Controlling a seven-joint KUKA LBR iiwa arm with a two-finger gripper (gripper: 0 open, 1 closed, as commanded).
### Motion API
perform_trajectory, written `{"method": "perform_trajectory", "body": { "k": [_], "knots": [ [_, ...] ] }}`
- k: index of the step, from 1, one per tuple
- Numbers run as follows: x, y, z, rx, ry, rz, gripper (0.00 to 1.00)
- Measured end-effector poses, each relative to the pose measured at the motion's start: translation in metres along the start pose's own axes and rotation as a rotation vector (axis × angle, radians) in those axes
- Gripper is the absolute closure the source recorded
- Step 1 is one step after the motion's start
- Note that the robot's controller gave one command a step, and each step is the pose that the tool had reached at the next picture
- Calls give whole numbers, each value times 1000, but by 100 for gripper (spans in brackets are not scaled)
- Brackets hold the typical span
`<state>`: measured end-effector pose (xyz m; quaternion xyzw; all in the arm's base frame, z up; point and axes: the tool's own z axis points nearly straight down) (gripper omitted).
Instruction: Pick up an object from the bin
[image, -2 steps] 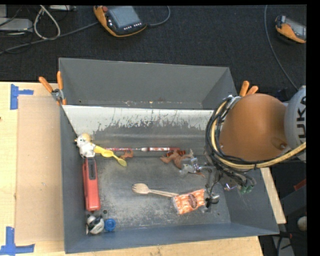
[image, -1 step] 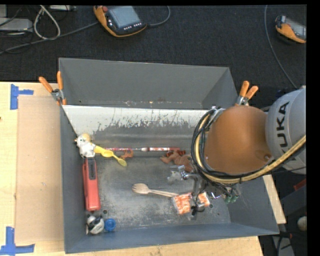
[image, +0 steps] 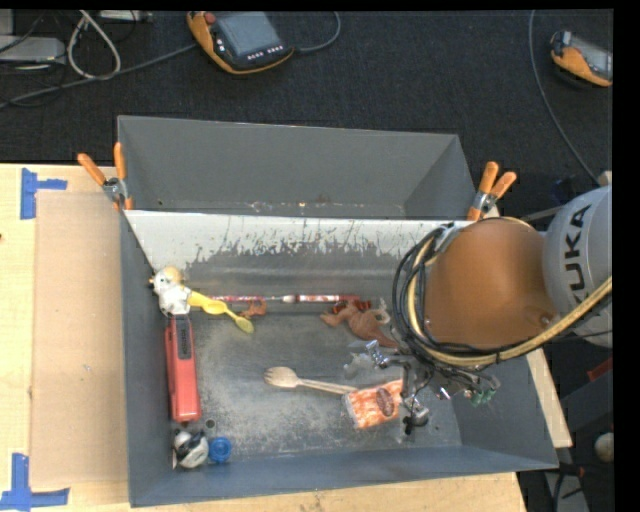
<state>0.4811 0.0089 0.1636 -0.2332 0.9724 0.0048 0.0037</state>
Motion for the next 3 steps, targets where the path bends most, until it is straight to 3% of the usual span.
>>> {"method": "perform_trajectory", "body": {
  "k": [1,2,3],
  "knots": [
    [-20,-26,36,0,-10,208,0],
    [-13,-36,55,0,-5,190,0],
    [-2,-58,75,-2,-7,186,100]
  ]
}}
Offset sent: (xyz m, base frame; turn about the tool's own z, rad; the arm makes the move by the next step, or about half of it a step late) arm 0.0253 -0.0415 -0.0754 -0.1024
